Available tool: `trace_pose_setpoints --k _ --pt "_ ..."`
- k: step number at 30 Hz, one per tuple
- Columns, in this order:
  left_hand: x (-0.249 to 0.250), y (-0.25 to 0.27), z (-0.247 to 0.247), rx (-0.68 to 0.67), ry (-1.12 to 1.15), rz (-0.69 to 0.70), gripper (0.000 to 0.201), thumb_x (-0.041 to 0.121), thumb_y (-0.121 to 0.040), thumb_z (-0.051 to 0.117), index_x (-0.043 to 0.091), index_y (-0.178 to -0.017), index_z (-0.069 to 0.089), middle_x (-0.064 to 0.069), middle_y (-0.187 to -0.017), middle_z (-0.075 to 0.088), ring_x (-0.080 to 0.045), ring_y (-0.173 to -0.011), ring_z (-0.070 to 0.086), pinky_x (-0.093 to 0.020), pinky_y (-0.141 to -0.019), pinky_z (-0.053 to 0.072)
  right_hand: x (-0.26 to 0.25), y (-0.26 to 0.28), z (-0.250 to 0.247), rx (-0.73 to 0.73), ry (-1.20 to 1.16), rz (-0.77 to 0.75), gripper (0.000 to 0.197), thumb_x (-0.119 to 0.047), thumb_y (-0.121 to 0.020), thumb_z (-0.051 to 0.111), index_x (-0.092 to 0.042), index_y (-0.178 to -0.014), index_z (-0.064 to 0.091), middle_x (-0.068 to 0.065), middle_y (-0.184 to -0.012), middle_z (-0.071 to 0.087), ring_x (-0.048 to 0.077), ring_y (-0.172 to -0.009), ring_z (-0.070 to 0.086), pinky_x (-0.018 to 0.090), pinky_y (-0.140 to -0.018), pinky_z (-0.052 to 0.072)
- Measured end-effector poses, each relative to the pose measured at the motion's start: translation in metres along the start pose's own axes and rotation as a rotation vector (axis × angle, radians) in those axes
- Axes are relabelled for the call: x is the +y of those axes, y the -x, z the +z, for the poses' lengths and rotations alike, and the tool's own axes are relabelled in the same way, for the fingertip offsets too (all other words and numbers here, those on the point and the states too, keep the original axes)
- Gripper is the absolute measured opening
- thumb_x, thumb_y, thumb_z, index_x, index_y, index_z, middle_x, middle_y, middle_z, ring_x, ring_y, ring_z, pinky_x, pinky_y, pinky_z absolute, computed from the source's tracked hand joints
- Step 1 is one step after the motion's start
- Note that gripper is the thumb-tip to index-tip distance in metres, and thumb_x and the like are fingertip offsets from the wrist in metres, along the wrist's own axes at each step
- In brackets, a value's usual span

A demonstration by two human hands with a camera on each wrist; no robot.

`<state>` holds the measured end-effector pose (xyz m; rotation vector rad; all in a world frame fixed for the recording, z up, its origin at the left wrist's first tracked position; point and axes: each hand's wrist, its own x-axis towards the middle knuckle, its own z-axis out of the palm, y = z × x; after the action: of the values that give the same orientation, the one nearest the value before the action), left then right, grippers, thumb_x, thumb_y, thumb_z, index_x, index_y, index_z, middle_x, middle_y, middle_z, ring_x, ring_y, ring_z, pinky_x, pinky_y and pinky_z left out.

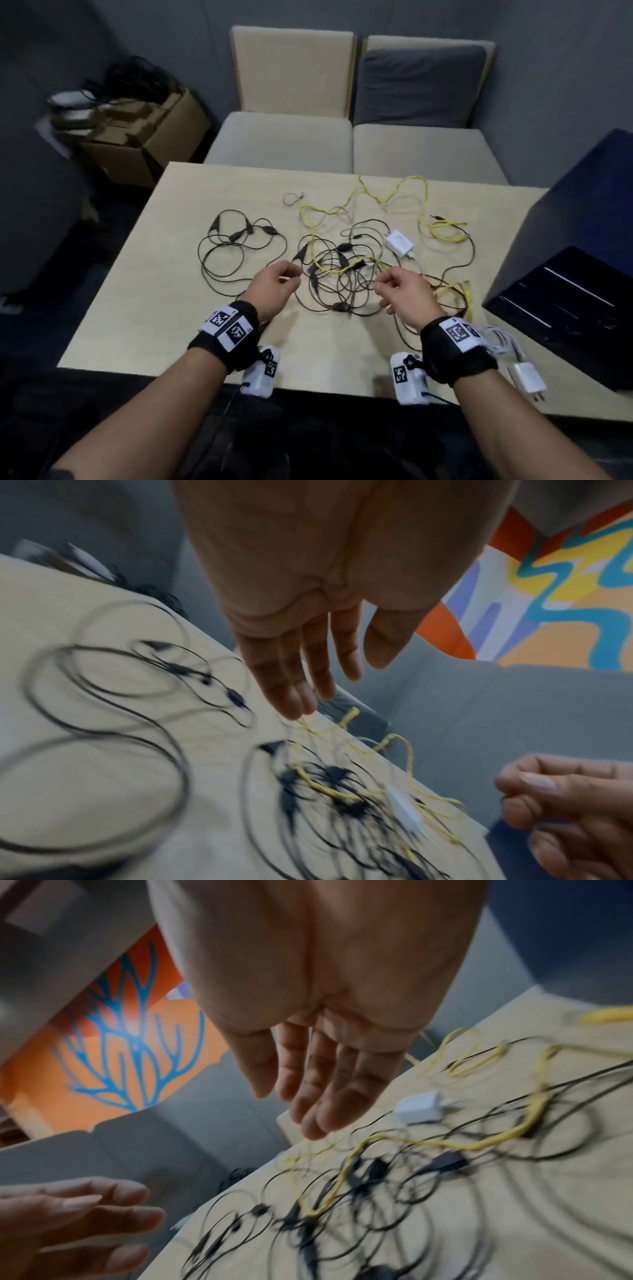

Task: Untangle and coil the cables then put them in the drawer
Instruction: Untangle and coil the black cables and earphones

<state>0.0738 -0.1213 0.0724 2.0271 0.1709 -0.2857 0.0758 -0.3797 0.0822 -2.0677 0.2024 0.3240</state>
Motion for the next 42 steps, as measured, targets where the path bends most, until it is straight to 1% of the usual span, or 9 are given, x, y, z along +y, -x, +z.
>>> trace_pose_setpoints --k 10,19,22,27,31,34,37,40,42 --pt "-0.072 -0.024 -0.095 0.142 -0.054 -0.139 0.013 0.016 -0.091 0.057 0.020 -0.103 0.063 0.001 -0.108 0.065 -0.019 -0.094 0.060 -0.032 -0.086 0.049 -0.061 -0.034 0.106 -0.237 0.146 -0.039 0.004 -0.016 -0.087 0.063 -0.017 -0.091 0.064 0.005 -0.075 0.063 0.018 -0.060 0.059 0.030 -0.057 0.048" --pt "-0.090 -0.063 -0.082 0.029 -0.130 -0.294 0.031 0.018 -0.088 0.063 0.013 -0.118 0.060 -0.003 -0.120 0.060 -0.021 -0.104 0.059 -0.030 -0.090 0.048 -0.071 -0.089 0.160 -0.408 0.317 -0.027 0.023 -0.028 -0.087 0.062 -0.021 -0.109 0.063 -0.003 -0.077 0.063 0.017 -0.068 0.060 0.028 -0.063 0.047" --pt "-0.094 -0.069 -0.072 0.001 -0.122 -0.330 0.036 0.018 -0.086 0.066 0.014 -0.121 0.058 -0.001 -0.120 0.058 -0.017 -0.101 0.057 -0.025 -0.089 0.044 -0.071 -0.102 0.171 -0.445 0.330 -0.023 0.034 -0.027 -0.086 0.062 -0.022 -0.119 0.060 0.001 -0.092 0.067 0.019 -0.080 0.062 0.032 -0.076 0.051" --pt "-0.100 -0.077 -0.076 0.150 -0.071 -0.370 0.028 0.015 -0.088 0.060 0.012 -0.117 0.061 -0.002 -0.116 0.062 -0.020 -0.107 0.057 -0.027 -0.094 0.043 -0.096 -0.146 0.185 -0.319 0.460 -0.181 0.035 -0.027 -0.086 0.064 -0.030 -0.121 0.062 0.004 -0.153 0.025 0.022 -0.134 0.037 0.027 -0.105 0.033" --pt "-0.108 -0.072 -0.082 0.216 0.016 -0.380 0.021 0.013 -0.089 0.059 0.014 -0.109 0.063 -0.003 -0.108 0.063 -0.018 -0.091 0.058 -0.031 -0.086 0.049 -0.114 -0.182 0.204 -0.371 0.504 -0.167 0.039 -0.026 -0.087 0.062 -0.030 -0.125 0.061 0.000 -0.161 0.003 0.026 -0.141 0.018 0.030 -0.109 0.027" --pt "-0.113 -0.066 -0.085 0.240 0.069 -0.384 0.014 0.013 -0.089 0.058 0.020 -0.101 0.062 0.000 -0.103 0.063 -0.017 -0.082 0.058 -0.036 -0.082 0.053 -0.118 -0.199 0.213 -0.463 0.603 -0.189 0.044 -0.025 -0.090 0.057 -0.017 -0.133 0.055 0.003 -0.152 0.032 0.026 -0.136 0.034 0.028 -0.105 0.031" --pt "-0.113 -0.061 -0.093 0.297 0.114 -0.363 0.013 0.012 -0.088 0.059 0.021 -0.096 0.063 0.001 -0.094 0.063 -0.019 -0.081 0.059 -0.039 -0.082 0.053 -0.129 -0.193 0.204 -0.427 0.530 -0.254 0.031 -0.023 -0.091 0.057 -0.011 -0.118 0.065 0.006 -0.124 0.059 0.023 -0.115 0.054 0.026 -0.094 0.038" --pt "-0.108 -0.059 -0.103 0.455 0.188 -0.348 0.014 0.008 -0.085 0.058 0.021 -0.091 0.059 0.000 -0.086 0.061 -0.021 -0.077 0.058 -0.034 -0.073 0.050 -0.158 -0.169 0.176 -0.351 0.232 -0.293 0.013 -0.017 -0.091 0.059 -0.011 -0.091 0.071 -0.002 -0.083 0.065 0.015 -0.078 0.061 0.028 -0.076 0.046" --pt "-0.098 -0.059 -0.109 0.560 0.214 -0.331 0.020 0.007 -0.083 0.060 0.019 -0.096 0.051 0.000 -0.086 0.055 -0.021 -0.074 0.053 -0.032 -0.069 0.046 -0.181 -0.147 0.154 -0.395 0.024 -0.314 0.011 -0.012 -0.090 0.060 -0.013 -0.084 0.069 0.003 -0.072 0.067 0.014 -0.065 0.062 0.041 -0.073 0.053"
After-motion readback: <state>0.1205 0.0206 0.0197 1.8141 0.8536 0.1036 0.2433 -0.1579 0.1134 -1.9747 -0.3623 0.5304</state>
